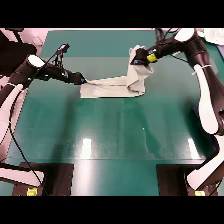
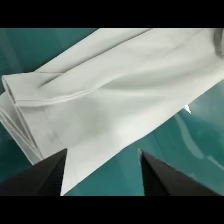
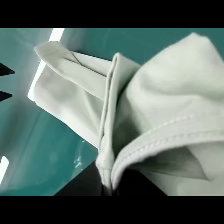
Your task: Fold the shirts.
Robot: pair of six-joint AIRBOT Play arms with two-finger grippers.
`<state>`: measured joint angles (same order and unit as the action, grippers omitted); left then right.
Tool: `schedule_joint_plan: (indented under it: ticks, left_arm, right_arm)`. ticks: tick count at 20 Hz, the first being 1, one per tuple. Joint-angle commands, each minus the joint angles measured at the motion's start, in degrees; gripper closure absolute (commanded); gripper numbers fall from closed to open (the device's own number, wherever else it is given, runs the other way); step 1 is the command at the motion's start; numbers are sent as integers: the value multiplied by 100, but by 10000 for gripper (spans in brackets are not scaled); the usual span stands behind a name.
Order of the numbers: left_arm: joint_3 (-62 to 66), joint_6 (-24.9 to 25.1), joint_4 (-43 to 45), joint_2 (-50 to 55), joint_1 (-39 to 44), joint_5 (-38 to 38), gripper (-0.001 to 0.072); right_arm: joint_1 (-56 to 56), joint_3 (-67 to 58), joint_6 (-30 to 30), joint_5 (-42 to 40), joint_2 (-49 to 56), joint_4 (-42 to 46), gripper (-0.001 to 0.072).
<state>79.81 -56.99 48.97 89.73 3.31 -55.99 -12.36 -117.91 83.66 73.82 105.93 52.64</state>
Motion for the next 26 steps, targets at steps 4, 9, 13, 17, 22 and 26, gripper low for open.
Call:
schedule_joint_plan:
  ticks: [4, 9, 13, 17, 22, 26]
  left_arm:
    - [7, -166, 286, -2, -2, 61, 173]
    - [7, -461, 664, -2, -2, 205, 173]
    - [7, -570, 723, 2, -2, 229, 173]
    - [7, -605, 730, 2, -2, 243, 173]
    - [7, -769, 1147, 2, -2, 308, 173]
    - [7, -756, 1176, 2, -2, 343, 174]
  right_arm:
    - [-750, -26, 396, -334, 330, -61, 694]
    - [-1202, -26, 483, -560, 444, -199, 694]
    - [-1320, -26, 560, -758, 459, -205, 694]
    - [-1276, -26, 634, -922, 557, -568, 694]
    - [-1259, -26, 629, -942, 293, -697, 694]
    - [-1244, -31, 796, -778, 240, -636, 695]
